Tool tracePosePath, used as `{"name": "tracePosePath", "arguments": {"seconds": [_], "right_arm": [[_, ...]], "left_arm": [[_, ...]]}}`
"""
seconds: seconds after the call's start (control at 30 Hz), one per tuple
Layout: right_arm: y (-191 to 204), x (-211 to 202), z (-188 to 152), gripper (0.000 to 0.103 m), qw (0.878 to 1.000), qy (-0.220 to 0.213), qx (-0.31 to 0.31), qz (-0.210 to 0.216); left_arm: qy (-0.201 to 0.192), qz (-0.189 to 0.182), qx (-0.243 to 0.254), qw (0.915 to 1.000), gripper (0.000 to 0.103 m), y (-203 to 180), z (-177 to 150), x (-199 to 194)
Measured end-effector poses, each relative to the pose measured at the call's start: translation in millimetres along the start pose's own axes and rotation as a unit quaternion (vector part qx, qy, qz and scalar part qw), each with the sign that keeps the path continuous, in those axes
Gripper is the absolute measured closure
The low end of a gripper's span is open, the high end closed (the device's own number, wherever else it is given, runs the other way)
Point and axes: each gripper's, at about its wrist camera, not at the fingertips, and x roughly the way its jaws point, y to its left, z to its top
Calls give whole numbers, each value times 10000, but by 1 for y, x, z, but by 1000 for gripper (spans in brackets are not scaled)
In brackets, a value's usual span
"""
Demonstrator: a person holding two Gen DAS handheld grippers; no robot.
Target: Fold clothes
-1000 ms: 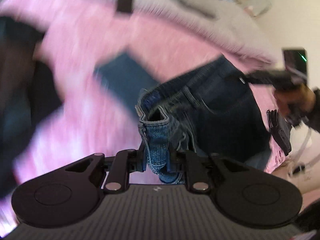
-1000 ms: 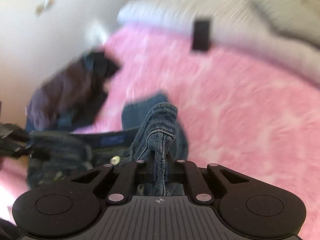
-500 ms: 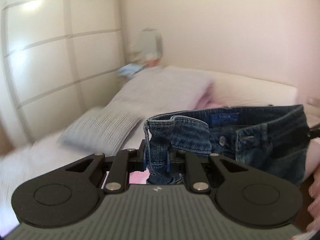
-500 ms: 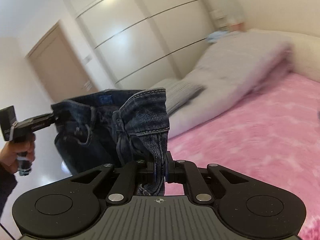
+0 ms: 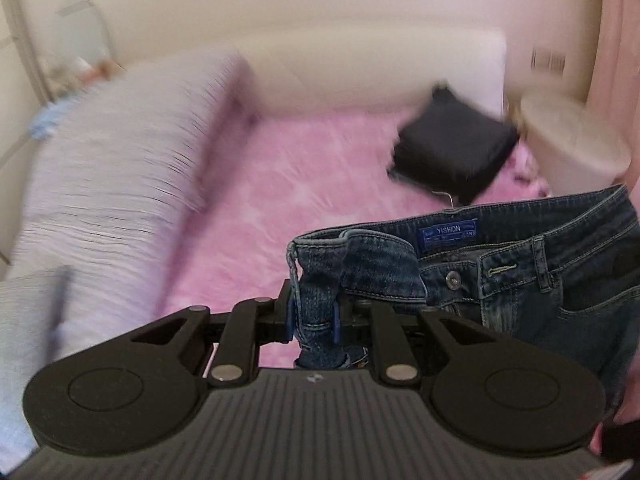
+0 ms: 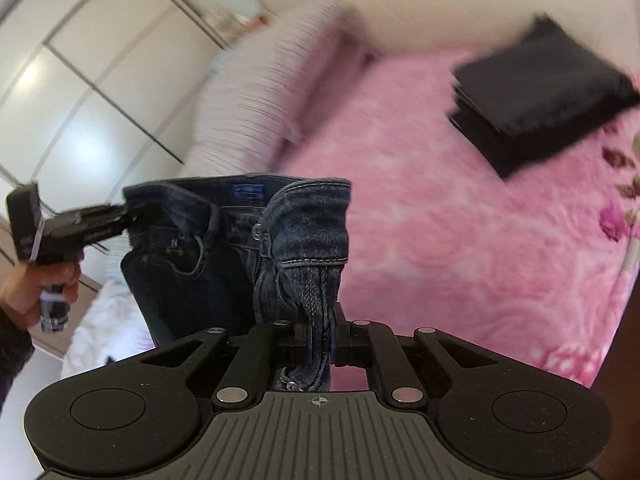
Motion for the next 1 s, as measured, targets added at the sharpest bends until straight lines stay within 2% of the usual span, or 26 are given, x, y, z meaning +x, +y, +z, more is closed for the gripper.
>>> {"name": "tracePosePath", "arguments": {"seconds": [0.07, 0.2, 0.27, 0.33, 0.4, 0.43, 0.5, 0.53, 0.57, 0.6, 0.67, 0.77, 0.83, 0.9, 0.97, 1.0], "right_arm": [[-27, 23, 20, 96, 9998, 140, 122, -74], [-66, 56, 46, 96, 9992, 286, 191, -209], [-87, 77, 55, 96, 9985, 398, 206, -303], [-107, 107, 59, 95, 9962, 702, 307, -413], [-117, 124, 59, 95, 9932, 969, 195, -611], [-121, 129, 59, 94, 9913, 1089, 111, -735], [-126, 139, 58, 76, 9865, 1307, -76, -982], [-121, 134, 57, 68, 9856, 1225, -322, -1124], [-115, 128, 57, 46, 9838, 1135, -574, -1263], [-105, 119, 56, 28, 9818, 972, -864, -1382], [-83, 100, 54, 25, 9784, 673, -1294, -1465], [-45, 85, 47, 25, 9762, 560, -1935, -807], [-19, 85, 28, 25, 9693, 945, -2269, 5], [3, 94, 0, 25, 9505, 1543, -2620, 633], [19, 108, -39, 25, 9255, 2207, -2937, 920], [22, 116, -59, 25, 9157, 2480, -3029, 912]], "left_arm": [[224, -135, 55, 9996, 89, -4, 14, 60], [469, -251, 66, 9986, 89, -15, 33, 151], [646, -285, -13, 9975, 88, -20, 29, 186], [867, -337, -243, 9954, 85, -23, 20, 215], [917, -371, -562, 9935, 81, -19, 9, 224], [905, -379, -707, 9927, 79, -16, 4, 221], [845, -411, -976, 9908, 69, -10, -8, 203], [824, -383, -1096, 9898, 65, -7, -18, 187], [810, -324, -1211, 9888, 60, -4, -29, 169], [796, -265, -1326, 9876, 59, 0, -40, 150], [793, -116, -1572, 9843, 58, 7, -66, 111], [934, 210, -1906, 9770, 50, 10, -130, 45], [1130, 356, -1962, 9734, 46, 1, -179, 8], [1449, 374, -1799, 9722, 46, -20, -233, -23], [1786, 289, -1503, 9720, 46, -50, -281, -49], [1947, 211, -1295, 9721, 46, -69, -304, -61]]}}
